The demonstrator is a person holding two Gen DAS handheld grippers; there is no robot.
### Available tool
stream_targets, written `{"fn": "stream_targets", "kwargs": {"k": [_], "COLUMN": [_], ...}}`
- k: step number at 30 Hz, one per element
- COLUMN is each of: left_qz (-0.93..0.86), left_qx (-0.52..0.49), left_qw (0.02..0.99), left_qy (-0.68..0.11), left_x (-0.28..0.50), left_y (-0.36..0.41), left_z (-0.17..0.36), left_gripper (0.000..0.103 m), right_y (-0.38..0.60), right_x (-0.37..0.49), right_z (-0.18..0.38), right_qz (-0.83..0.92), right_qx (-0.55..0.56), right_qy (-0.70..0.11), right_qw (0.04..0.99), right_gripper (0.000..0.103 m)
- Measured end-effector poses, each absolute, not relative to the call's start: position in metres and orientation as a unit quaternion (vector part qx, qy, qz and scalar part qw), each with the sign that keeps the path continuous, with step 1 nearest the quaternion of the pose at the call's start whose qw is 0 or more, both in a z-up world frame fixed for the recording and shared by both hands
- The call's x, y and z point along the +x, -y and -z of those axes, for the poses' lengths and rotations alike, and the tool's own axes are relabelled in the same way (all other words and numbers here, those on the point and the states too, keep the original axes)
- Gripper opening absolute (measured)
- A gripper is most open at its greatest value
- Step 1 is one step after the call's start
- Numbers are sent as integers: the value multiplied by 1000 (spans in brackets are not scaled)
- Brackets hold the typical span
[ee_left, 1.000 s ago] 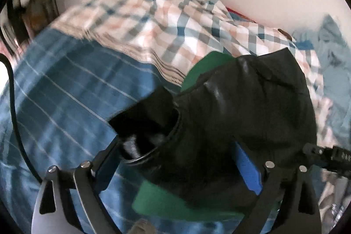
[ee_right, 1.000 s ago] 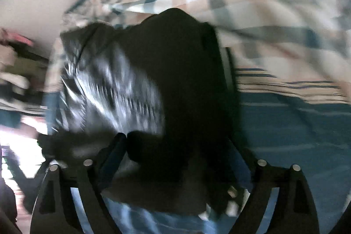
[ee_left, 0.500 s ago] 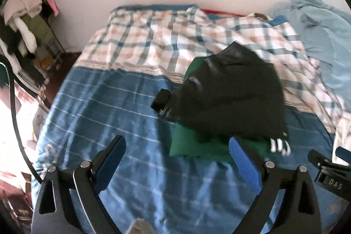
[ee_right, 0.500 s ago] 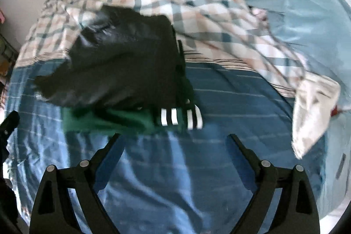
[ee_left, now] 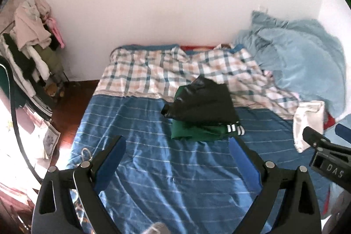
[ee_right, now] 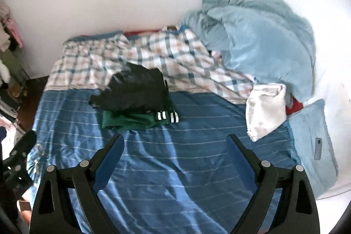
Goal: Fold large clothes
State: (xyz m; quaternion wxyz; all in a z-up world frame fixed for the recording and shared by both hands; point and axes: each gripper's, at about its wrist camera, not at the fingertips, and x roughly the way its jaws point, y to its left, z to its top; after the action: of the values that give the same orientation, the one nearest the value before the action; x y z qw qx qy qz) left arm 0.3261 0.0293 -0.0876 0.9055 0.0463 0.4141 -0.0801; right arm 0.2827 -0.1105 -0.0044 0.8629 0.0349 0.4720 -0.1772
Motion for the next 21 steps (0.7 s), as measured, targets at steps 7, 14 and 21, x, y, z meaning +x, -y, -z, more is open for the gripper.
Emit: {"fn": "stream_targets", "kwargs": {"k": [7, 14, 21], "left_qz": [71, 57, 54], "left_qx": [29, 25, 22], "left_qw": [923, 929, 933], "left_qy": [-378, -364, -354], "left_x": [262, 220, 197], "left_y": [-47, -52, -44], "left_z": [30, 6, -6], "left_gripper": [96, 96, 96], "right_y": [84, 74, 77], "right_x": [197, 142, 111], "right_z": [-84, -127, -150], "right_qz": [164, 145, 140], "right_qx": [30, 23, 22], "right_qy": [-430, -410, -397], "right_qw": [887, 900, 907], "right_gripper": [95, 95, 95]}}
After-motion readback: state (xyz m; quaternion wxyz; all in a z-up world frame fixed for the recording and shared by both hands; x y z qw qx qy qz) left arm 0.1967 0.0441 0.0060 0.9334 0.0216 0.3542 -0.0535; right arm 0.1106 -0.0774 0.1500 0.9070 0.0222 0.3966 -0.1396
